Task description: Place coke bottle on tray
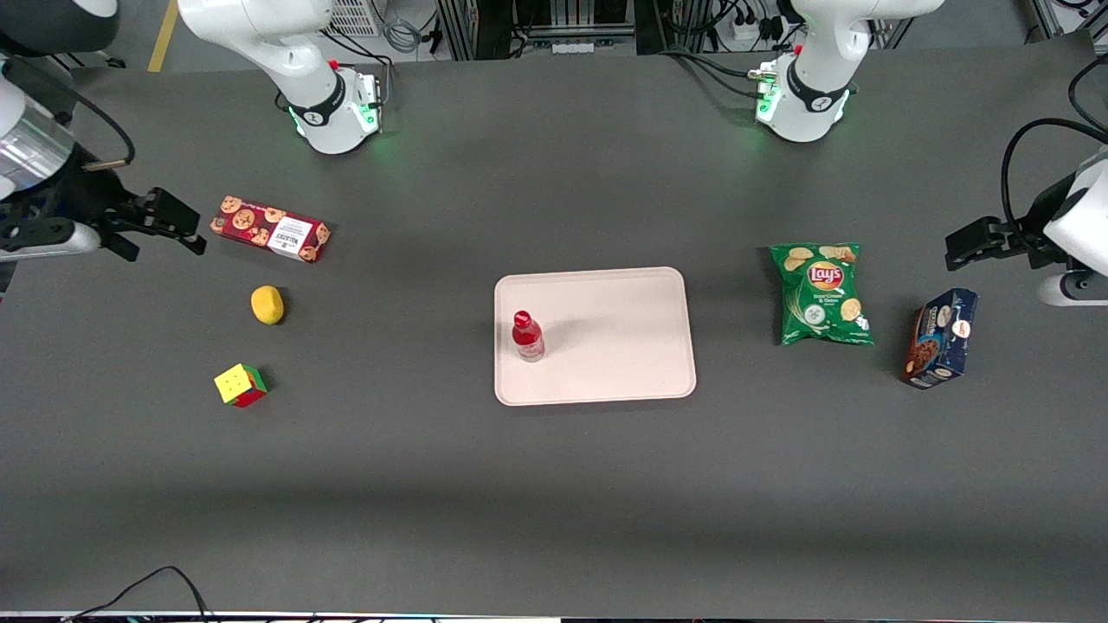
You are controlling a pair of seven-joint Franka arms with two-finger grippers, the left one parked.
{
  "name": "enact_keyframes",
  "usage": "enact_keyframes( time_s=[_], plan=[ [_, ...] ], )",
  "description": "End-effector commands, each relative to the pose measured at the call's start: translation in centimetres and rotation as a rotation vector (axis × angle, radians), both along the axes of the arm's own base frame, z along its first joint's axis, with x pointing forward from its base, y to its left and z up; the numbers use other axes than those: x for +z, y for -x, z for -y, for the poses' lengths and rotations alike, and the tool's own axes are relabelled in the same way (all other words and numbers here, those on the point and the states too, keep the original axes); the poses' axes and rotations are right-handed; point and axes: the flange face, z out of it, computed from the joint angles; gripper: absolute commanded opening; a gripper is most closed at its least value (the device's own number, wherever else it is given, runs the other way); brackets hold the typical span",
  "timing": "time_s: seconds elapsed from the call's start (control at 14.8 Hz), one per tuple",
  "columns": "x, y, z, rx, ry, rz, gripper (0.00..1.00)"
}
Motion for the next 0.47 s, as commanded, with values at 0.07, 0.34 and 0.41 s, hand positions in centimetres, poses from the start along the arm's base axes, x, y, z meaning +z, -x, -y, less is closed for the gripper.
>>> enact_keyframes(
  time_s=[0.07,0.34,0.41],
  plan=[
    [-0.1,-0.3,1.8,0.032,0.029,-0.008,1.0],
    [-0.3,-1.3,1.3,0.014,0.047,-0.025,1.0],
    [-0.3,-1.3,1.1,0.016,0.047,-0.025,1.0]
  ],
)
